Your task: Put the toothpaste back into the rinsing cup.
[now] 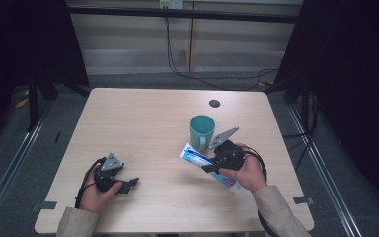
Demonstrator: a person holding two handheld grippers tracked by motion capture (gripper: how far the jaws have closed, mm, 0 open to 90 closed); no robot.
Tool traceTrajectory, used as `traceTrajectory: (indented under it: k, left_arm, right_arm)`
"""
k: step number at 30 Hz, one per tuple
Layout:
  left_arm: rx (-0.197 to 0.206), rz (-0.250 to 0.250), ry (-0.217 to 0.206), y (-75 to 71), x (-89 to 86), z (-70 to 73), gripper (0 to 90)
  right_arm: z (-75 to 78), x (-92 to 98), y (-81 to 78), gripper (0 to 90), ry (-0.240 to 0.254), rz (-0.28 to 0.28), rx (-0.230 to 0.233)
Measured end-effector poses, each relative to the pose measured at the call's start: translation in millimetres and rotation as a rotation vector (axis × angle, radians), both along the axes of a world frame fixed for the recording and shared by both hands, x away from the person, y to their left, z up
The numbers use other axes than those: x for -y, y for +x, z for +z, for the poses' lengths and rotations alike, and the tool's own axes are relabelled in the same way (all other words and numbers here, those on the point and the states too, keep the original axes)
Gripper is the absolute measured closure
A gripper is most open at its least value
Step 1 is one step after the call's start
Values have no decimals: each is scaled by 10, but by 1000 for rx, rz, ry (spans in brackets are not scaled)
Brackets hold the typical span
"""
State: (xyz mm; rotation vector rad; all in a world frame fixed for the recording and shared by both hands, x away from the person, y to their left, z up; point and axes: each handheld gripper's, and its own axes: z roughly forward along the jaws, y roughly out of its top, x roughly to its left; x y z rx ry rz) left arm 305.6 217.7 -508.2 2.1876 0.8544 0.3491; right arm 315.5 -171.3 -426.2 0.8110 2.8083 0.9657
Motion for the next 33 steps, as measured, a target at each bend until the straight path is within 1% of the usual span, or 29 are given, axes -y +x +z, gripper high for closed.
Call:
traceTrajectory:
  k: [1, 3, 5, 7, 8, 9, 10, 13, 14, 15, 16, 17, 18, 19, 22, 25, 26, 27, 29, 30, 31, 33]
  left_arm:
    - [0, 0, 0, 0, 0, 0, 187]
    - [-1, 0, -1, 0, 0, 0, 188]
    - [0, 0, 0, 0, 0, 0, 187]
    - [-1, 0, -1, 0, 1, 0, 187]
    - [-1, 0, -1, 0, 1, 0, 187]
    - [0, 0, 0, 0, 0, 0, 187]
    - [-1, 0, -1, 0, 0, 0, 187]
    - [0, 0, 0, 0, 0, 0, 187]
    - [0, 0, -1, 0, 0, 0, 187]
    - [0, -1, -1, 0, 0, 0, 187]
    - [0, 0, 0, 0, 0, 0, 187]
    - [0, 0, -1, 0, 0, 0, 187]
    - [0, 0, 0, 0, 0, 0, 187]
    - [0, 0, 0, 0, 0, 0, 187]
    - [-1, 0, -1, 0, 0, 0, 187]
    - [-1, 0, -1, 0, 1, 0, 188]
    - [-1, 0, -1, 0, 0, 0, 187]
    - [-1, 0, -1, 0, 0, 0, 188]
    - [0, 0, 0, 0, 0, 0, 188]
    - [-1, 0, 0, 0, 0, 0, 187]
    - [-1, 0, 0, 0, 0, 0, 188]
    - [-1, 0, -1, 0, 0, 0, 187]
  right_arm:
    - [0, 0, 0, 736, 0, 0, 0]
    - [30, 14, -17, 735, 26, -8, 24]
    - [40, 18, -17, 736, 24, -7, 31]
    - [57, 25, -25, 736, 44, -20, 50]
    - [57, 25, -25, 736, 44, -20, 50]
    - [62, 31, -25, 737, 56, -19, 54]
    - [72, 38, -29, 737, 79, -22, 59]
    - [82, 38, -32, 737, 91, -21, 65]
    - [88, 37, -33, 737, 95, -19, 73]
    - [101, 37, -42, 737, 95, -27, 73]
    - [100, 38, -41, 737, 107, -25, 82]
    - [109, 41, -44, 738, 112, -32, 81]
    - [115, 48, -44, 739, 138, -41, 85]
    - [115, 48, -44, 739, 138, -41, 85]
    - [137, 63, -42, 740, 176, -53, 90]
    - [154, 67, -44, 741, 190, -62, 98]
    - [167, 72, -44, 741, 208, -70, 106]
    - [167, 72, -44, 741, 208, -70, 106]
    - [186, 81, -47, 741, 237, -83, 110]
    - [191, 86, -44, 741, 244, -83, 119]
    - [191, 86, -44, 741, 244, -83, 119]
    - [205, 93, -45, 741, 260, -89, 123]
